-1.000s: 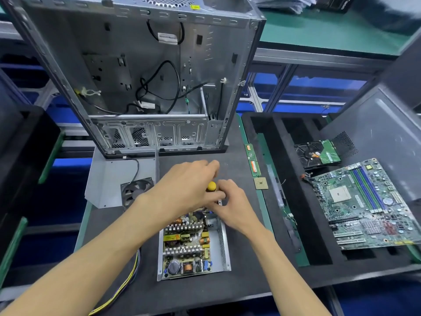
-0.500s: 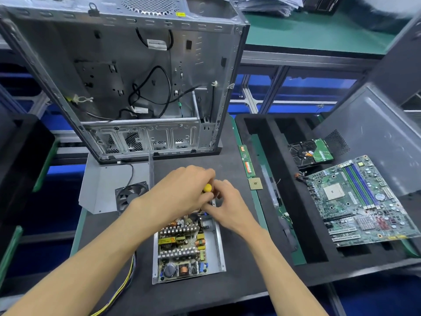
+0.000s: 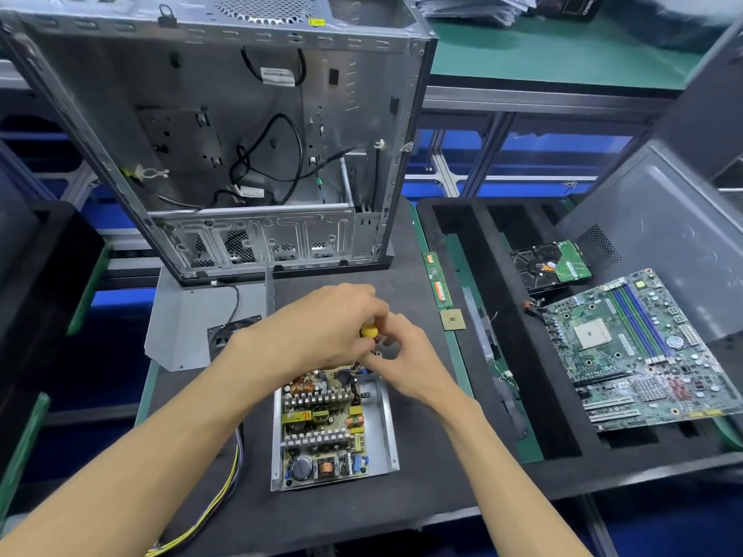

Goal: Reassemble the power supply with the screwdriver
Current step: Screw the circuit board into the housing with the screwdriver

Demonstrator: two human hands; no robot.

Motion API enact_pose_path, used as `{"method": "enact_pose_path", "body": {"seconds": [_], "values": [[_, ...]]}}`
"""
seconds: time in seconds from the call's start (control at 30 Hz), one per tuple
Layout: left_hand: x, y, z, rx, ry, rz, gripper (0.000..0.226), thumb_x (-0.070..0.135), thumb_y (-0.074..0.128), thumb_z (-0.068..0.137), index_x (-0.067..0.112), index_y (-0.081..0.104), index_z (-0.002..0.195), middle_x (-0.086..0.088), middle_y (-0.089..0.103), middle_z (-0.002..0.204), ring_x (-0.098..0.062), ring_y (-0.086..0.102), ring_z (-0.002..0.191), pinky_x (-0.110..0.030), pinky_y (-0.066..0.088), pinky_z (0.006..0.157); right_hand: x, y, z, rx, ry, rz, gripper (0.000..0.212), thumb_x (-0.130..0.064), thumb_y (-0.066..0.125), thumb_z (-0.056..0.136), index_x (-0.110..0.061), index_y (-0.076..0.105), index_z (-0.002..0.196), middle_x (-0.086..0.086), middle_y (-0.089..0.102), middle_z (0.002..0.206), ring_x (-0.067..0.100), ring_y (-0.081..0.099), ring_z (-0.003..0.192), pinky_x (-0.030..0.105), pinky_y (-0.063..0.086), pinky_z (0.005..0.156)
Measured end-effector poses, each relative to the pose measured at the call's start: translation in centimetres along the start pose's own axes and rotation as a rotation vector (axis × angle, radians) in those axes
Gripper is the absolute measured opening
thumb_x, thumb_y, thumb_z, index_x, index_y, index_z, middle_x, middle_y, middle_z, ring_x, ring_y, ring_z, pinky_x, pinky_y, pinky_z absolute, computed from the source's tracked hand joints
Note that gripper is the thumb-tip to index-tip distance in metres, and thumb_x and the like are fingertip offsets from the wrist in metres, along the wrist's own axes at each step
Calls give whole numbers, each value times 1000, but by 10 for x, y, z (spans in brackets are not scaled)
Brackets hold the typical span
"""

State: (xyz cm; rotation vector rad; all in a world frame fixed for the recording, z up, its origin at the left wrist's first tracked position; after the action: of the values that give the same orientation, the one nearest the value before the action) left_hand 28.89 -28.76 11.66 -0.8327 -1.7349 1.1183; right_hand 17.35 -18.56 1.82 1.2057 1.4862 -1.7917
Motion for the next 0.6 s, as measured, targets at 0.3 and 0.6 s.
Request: {"method": "enact_pose_path", "body": {"seconds": [0.3,0.6], "values": [[-3,3,0,31,-34,47,18,34,62,90,23,49,84,-3,65,90,-28,60,89,-37,48,76,1,9,10,4,-4,-30,15,-49,65,70,-50,54,79,-3,54,80,8,45,77,31,41,69],[-9,4,-2,60,57,26,18,28,63,90,23,47,83,5,57,83,-20,52,81,-35,39,71,5,16,10,29,7,69,24,-43,69,71,-29,61,90,5,62,87,12,51,74,33,44,67]]}}
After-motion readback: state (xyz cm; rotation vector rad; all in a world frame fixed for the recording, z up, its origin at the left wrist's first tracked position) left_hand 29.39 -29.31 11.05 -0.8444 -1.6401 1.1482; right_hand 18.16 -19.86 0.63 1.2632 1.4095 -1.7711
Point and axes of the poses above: each hand's wrist, its own z-axis towards the middle knuckle, its own y-axis out of the palm, x = y × z, the point moved 1 cm from there along z, towards the middle knuckle
